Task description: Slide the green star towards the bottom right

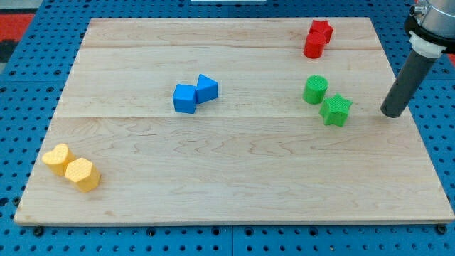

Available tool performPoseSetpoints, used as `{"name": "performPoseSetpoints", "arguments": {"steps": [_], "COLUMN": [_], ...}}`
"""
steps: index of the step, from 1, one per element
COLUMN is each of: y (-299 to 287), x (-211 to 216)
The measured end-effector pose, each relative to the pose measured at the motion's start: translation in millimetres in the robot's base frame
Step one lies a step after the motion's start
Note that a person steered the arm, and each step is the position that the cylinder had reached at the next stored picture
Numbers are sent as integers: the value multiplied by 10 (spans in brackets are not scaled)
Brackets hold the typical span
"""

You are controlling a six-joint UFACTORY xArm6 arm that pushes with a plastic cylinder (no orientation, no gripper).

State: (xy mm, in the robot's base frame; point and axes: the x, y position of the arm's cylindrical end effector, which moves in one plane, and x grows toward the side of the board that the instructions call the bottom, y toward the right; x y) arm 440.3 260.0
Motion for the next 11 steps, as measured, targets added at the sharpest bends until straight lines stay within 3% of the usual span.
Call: {"name": "performPoseSetpoints", "arguments": {"steps": [5, 6, 7, 8, 9, 11], "y": [-322, -632, -704, -460, -1065, -1351], "x": [-23, 100, 29, -417, -480, 21]}}
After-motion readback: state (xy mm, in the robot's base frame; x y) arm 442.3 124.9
